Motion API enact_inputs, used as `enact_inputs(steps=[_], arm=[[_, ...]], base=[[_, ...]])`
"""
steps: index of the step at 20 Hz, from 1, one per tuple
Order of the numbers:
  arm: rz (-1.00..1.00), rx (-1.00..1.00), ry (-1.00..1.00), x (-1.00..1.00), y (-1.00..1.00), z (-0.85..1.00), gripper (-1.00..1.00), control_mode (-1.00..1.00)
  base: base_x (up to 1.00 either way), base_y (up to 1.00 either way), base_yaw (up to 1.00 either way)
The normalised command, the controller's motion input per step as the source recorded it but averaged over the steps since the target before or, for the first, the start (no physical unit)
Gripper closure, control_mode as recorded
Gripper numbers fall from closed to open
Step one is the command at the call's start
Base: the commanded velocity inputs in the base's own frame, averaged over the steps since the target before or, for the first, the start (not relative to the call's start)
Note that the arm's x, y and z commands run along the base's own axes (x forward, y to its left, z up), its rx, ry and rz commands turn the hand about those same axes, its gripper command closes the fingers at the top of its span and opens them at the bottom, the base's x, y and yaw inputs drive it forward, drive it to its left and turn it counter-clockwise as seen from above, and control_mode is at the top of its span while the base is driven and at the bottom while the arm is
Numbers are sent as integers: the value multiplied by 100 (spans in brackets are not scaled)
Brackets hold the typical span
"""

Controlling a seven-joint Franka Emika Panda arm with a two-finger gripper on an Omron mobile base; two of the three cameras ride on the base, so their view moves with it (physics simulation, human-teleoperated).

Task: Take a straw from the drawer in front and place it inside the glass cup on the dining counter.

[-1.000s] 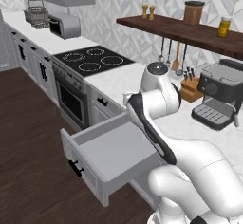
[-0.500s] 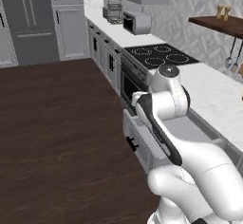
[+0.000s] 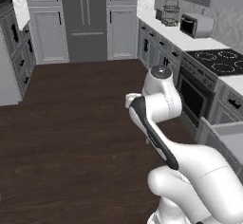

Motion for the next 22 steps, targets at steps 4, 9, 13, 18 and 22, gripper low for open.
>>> enact_inputs(steps=[4,9,13,18,22], arm=[[0,0,0,0,0,0,100,100],[0,0,0,0,0,0,100,100],[0,0,0,0,0,0,100,100],[0,0,0,0,0,0,100,100],[0,0,0,0,0,0,100,100]], base=[[100,99,0],[100,98,0],[100,58,6],[100,9,38],[100,0,65]])
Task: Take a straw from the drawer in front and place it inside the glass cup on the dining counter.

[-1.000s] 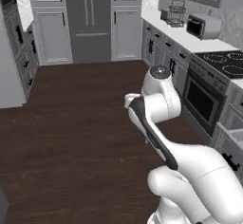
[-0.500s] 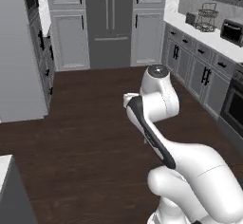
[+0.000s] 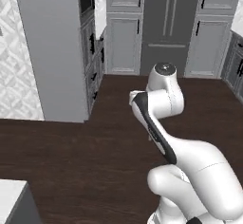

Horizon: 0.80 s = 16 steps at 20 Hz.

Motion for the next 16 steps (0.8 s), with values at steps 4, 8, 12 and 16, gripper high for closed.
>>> enact_inputs(steps=[4,8,12,16], arm=[[0,0,0,0,0,0,100,100],[0,0,0,0,0,0,100,100],[0,0,0,0,0,0,100,100],[0,0,0,0,0,0,100,100]], base=[[100,-1,70],[100,-1,72],[100,-6,75],[99,-17,76]])
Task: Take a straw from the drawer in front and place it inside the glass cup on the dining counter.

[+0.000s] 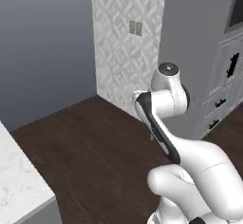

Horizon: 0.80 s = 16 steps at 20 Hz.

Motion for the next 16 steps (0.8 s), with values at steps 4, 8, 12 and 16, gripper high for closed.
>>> enact_inputs(steps=[4,8,12,16], arm=[[0,0,0,0,0,0,100,100],[0,0,0,0,0,0,100,100],[0,0,0,0,0,0,100,100],[0,0,0,0,0,0,100,100]], base=[[92,-33,73],[89,-45,67],[90,-55,63],[89,-65,60]])
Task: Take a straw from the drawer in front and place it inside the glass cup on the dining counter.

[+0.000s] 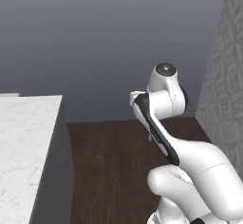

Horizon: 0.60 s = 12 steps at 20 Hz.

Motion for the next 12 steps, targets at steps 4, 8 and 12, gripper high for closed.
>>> enact_inputs(steps=[4,8,12], arm=[[0,0,0,0,0,0,100,100],[0,0,0,0,0,0,100,100],[0,0,0,0,0,0,100,100]], base=[[83,-77,56],[82,-76,56],[82,-73,57]])
